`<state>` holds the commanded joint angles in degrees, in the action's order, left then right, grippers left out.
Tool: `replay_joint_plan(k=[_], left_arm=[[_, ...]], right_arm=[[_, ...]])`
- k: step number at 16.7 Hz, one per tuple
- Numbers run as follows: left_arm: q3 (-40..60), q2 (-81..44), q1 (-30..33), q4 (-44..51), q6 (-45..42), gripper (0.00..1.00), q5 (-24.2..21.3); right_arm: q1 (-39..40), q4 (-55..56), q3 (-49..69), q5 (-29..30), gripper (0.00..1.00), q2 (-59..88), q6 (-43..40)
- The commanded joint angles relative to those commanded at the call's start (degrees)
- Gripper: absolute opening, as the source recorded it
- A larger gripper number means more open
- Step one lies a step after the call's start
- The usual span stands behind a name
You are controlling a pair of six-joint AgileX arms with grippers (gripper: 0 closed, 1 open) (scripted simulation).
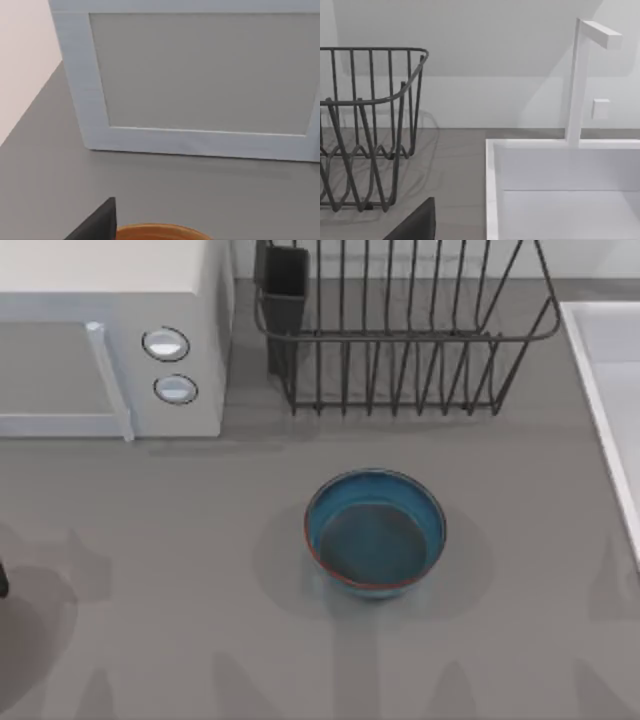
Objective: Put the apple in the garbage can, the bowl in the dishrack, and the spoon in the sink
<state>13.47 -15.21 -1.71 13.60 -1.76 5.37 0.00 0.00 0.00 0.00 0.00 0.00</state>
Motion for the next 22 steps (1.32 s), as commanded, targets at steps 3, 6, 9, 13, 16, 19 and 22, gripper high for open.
replay_joint_plan(k=[3, 6, 9, 13, 16, 19, 22], left_arm=[[-8.7, 10.1, 1.0, -8.9, 1.1, 1.00, -3.3], [-13.2, 14.9, 1.7, -13.3, 1.7, 1.00, -5.2], [-13.5, 15.2, 1.7, -13.6, 1.8, 1.00, -5.4], [-13.5, 15.2, 1.7, -13.6, 1.8, 1.00, -5.4], [-13.5, 15.2, 1.7, -13.6, 1.8, 1.00, -5.4], [-13.5, 15.2, 1.7, -13.6, 1.8, 1.00, -5.4], [-13.5, 15.2, 1.7, -13.6, 1.8, 1.00, -5.4]], right_arm=[[0.0, 0.0, 0.0, 0.0, 1.00, 0.0, 0.0], [0.0, 0.0, 0.0, 0.0, 1.00, 0.0, 0.0], [0.0, 0.0, 0.0, 0.0, 1.00, 0.0, 0.0], [0.1, -0.3, 0.4, 0.0, 1.00, 0.5, 0.1], [1.5, -3.3, 4.5, 0.1, 1.00, 5.2, 1.4], [4.0, -9.1, 12.2, 0.2, 1.00, 14.1, 3.9], [7.4, -17.0, 22.8, 0.2, 1.00, 26.4, 7.4]])
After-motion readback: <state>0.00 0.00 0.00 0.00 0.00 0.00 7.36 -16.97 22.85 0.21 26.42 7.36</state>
